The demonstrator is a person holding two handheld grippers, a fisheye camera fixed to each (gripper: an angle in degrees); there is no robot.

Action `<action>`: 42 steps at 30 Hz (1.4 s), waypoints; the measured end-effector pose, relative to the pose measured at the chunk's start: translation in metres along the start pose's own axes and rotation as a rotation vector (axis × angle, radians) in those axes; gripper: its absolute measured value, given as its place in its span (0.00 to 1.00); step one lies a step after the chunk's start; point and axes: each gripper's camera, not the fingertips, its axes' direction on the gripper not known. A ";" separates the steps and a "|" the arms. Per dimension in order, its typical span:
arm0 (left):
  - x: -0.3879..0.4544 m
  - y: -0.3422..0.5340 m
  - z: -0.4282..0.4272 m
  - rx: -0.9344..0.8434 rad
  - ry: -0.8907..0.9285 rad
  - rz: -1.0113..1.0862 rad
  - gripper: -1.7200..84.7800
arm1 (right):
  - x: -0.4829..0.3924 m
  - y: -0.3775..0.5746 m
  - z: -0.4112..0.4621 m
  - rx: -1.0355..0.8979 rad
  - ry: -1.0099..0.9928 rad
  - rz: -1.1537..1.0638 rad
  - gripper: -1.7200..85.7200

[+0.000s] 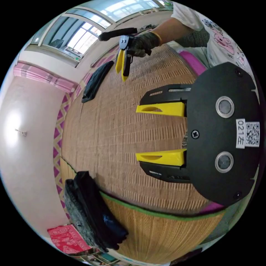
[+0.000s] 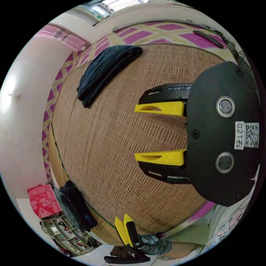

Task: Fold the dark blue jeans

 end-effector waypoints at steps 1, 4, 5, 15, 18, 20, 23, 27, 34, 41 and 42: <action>0.011 0.006 0.011 -0.011 -0.007 -0.029 0.26 | 0.000 0.007 -0.002 0.002 0.024 0.006 0.26; 0.033 0.012 0.032 -0.054 -0.097 -0.039 0.28 | 0.002 0.028 -0.002 0.011 0.067 0.075 0.29; 0.042 0.014 0.038 -0.072 -0.140 -0.032 0.29 | 0.004 0.030 -0.004 -0.002 0.075 0.110 0.30; 0.072 0.038 0.070 -0.095 -0.216 -0.040 0.29 | 0.022 0.039 -0.012 -0.026 -0.012 0.223 0.26; 0.079 0.046 0.078 -0.095 -0.217 -0.039 0.29 | 0.022 0.041 -0.015 -0.026 -0.014 0.224 0.26; 0.083 0.052 0.084 -0.095 -0.216 -0.040 0.29 | 0.022 0.042 -0.016 -0.026 -0.014 0.224 0.26; 0.088 0.059 0.090 -0.096 -0.216 -0.040 0.29 | 0.022 0.043 -0.019 -0.026 -0.013 0.224 0.26; 0.093 0.068 0.098 -0.096 -0.216 -0.040 0.29 | 0.023 0.044 -0.022 -0.025 -0.012 0.224 0.26; 0.101 0.083 0.111 -0.097 -0.217 -0.039 0.29 | 0.025 0.045 -0.026 -0.025 -0.011 0.224 0.26; 0.105 0.096 0.121 -0.097 -0.218 -0.039 0.29 | 0.029 0.044 -0.029 -0.024 -0.010 0.224 0.26; 0.105 0.097 0.121 -0.097 -0.218 -0.039 0.29 | 0.029 0.044 -0.030 -0.024 -0.010 0.224 0.26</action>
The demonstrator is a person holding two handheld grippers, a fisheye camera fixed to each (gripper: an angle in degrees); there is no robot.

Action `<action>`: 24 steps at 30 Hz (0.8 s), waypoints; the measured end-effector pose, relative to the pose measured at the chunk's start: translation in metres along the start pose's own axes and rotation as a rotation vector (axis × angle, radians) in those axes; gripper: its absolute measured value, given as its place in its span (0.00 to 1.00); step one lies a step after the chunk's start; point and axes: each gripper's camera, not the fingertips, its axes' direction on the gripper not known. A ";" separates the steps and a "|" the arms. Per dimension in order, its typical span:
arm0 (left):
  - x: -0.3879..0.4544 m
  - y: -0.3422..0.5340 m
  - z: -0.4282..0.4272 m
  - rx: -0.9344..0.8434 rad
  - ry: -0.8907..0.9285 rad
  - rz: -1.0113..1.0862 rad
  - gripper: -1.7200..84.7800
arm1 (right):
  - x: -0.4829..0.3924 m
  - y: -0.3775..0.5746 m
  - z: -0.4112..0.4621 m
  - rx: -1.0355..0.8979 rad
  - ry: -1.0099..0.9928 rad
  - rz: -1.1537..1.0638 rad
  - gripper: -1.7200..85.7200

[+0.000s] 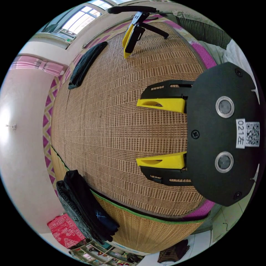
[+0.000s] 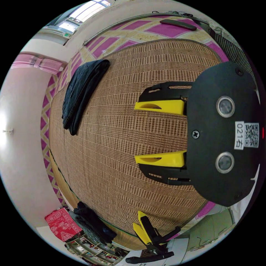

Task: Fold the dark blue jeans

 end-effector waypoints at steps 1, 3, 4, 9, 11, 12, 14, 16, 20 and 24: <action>0.001 0.002 0.001 0.000 0.000 0.000 0.29 | 0.000 0.000 0.000 0.000 0.000 0.000 0.26; 0.001 0.004 0.004 0.000 0.000 0.000 0.29 | 0.001 -0.001 -0.001 0.000 0.000 0.000 0.26; 0.002 0.006 0.005 0.000 0.000 0.000 0.29 | 0.002 -0.001 -0.001 0.000 0.000 0.000 0.26; 0.003 0.012 0.010 0.000 -0.001 0.000 0.29 | 0.003 -0.003 -0.002 0.001 0.001 0.000 0.26; 0.003 0.015 0.012 0.000 -0.001 0.001 0.29 | 0.004 -0.004 -0.002 0.001 0.001 0.000 0.26; 0.003 0.016 0.012 0.000 -0.001 0.001 0.29 | 0.004 -0.004 -0.002 0.001 0.001 0.000 0.26; 0.002 0.018 0.014 0.000 -0.001 0.001 0.29 | 0.005 -0.005 -0.002 0.001 0.001 0.000 0.26; 0.002 0.020 0.015 -0.001 -0.001 0.001 0.29 | 0.005 -0.006 -0.003 0.001 0.002 0.000 0.26; 0.001 0.024 0.017 -0.001 -0.002 0.001 0.29 | 0.005 -0.008 -0.003 0.002 0.002 0.000 0.26; -0.001 0.026 0.019 -0.001 -0.002 0.001 0.29 | 0.005 -0.009 -0.002 0.002 0.002 0.000 0.26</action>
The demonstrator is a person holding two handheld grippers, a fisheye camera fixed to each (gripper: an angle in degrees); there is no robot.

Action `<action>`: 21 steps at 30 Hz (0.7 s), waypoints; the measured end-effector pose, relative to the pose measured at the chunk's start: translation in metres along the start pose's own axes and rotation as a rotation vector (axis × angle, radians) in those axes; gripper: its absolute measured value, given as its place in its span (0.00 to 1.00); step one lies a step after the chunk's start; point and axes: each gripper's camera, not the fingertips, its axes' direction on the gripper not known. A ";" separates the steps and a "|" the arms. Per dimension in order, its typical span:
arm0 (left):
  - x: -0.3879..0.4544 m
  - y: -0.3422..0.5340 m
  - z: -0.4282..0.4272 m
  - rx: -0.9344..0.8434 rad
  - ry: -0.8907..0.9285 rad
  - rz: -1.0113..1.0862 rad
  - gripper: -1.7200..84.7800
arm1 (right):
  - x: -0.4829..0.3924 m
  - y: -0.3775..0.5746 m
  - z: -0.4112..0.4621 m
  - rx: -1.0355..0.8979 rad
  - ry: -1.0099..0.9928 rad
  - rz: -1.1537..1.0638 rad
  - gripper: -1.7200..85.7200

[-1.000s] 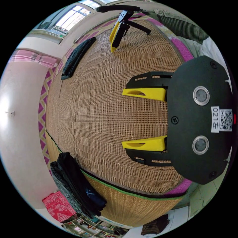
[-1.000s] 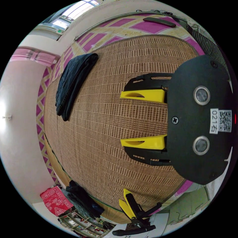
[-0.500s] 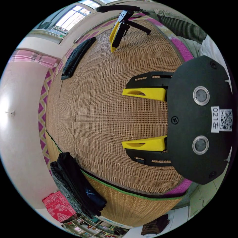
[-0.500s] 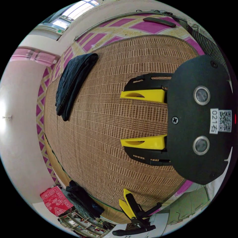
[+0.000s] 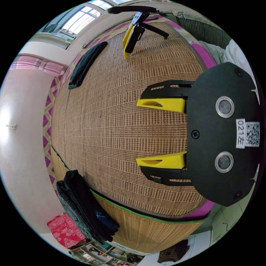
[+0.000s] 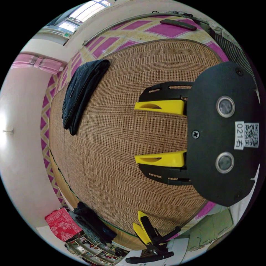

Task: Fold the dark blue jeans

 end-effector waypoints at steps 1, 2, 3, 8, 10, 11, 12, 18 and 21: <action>-0.001 0.001 0.000 0.000 0.000 0.000 0.29 | 0.000 0.000 0.000 0.000 0.000 0.000 0.26; -0.001 0.002 0.001 0.000 0.000 0.000 0.29 | 0.000 -0.001 0.000 0.000 0.000 0.000 0.26; -0.002 0.002 0.001 0.000 0.000 0.000 0.29 | -0.001 -0.001 0.000 0.000 0.000 0.000 0.26; -0.005 0.005 0.002 0.000 -0.001 0.000 0.29 | -0.002 -0.003 0.001 0.001 0.001 0.000 0.26; -0.006 0.006 0.002 0.000 -0.001 0.000 0.29 | -0.003 -0.003 0.001 0.001 0.001 0.000 0.26; -0.007 0.007 0.002 0.000 -0.001 0.000 0.29 | -0.004 -0.004 0.001 0.001 0.001 0.000 0.26; -0.008 0.007 0.002 0.000 -0.001 0.000 0.29 | -0.005 -0.004 0.001 0.001 0.001 0.000 0.26; -0.013 0.009 0.001 0.000 -0.001 0.001 0.29 | -0.010 -0.005 0.001 0.001 0.001 0.000 0.26; -0.015 0.011 0.000 0.000 -0.002 0.001 0.29 | -0.013 -0.005 0.001 0.002 0.001 0.001 0.26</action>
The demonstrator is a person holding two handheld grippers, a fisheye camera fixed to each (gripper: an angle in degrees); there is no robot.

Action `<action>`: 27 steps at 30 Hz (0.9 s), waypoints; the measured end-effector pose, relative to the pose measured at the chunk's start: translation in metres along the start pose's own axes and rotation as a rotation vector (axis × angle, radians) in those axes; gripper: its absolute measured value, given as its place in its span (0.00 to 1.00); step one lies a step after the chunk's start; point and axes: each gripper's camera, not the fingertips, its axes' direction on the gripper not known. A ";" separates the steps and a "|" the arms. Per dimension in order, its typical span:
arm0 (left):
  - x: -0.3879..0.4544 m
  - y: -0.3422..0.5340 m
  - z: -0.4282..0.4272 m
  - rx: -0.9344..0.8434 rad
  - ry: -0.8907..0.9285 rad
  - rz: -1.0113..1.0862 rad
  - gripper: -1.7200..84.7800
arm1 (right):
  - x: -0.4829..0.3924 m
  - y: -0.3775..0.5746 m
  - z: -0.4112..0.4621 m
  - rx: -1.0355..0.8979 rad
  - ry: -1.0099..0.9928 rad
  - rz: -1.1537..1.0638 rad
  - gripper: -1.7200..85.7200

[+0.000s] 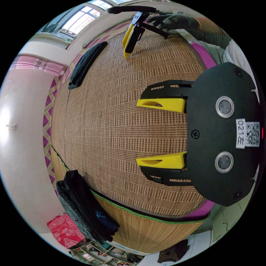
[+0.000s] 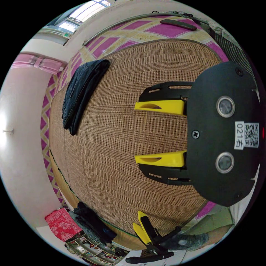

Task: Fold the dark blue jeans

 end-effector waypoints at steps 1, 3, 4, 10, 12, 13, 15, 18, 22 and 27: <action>-0.001 0.000 0.000 0.000 0.000 0.000 0.29 | -0.001 0.000 0.000 0.000 0.000 0.000 0.26; -0.002 0.001 -0.001 0.000 0.003 0.003 0.29 | -0.004 0.000 0.000 0.000 0.000 0.000 0.26; -0.004 0.001 -0.001 0.000 0.009 0.005 0.29 | -0.005 0.000 0.000 0.000 0.000 0.000 0.26; -0.008 0.001 -0.002 -0.002 0.011 0.017 0.29 | -0.016 -0.002 0.000 -0.003 0.008 -0.002 0.26; -0.008 0.001 -0.002 -0.004 0.006 0.008 0.29 | -0.020 -0.003 -0.001 -0.004 0.009 -0.007 0.25; -0.010 0.001 -0.003 -0.005 0.009 0.005 0.28 | -0.020 -0.003 -0.001 -0.006 0.010 -0.008 0.25; -0.013 0.003 -0.005 -0.001 0.007 -0.002 0.27 | -0.022 -0.001 -0.006 -0.001 0.001 -0.043 0.20; -0.025 0.012 -0.016 0.066 0.047 -0.016 0.07 | -0.011 0.000 -0.023 0.131 0.009 -0.068 0.13; -0.035 0.022 -0.036 0.121 0.132 0.027 0.02 | 0.004 -0.027 -0.039 0.272 -0.025 -0.172 0.12; -0.035 0.026 -0.050 0.122 0.182 0.079 0.03 | -0.007 -0.113 -0.015 0.293 0.083 -0.398 0.18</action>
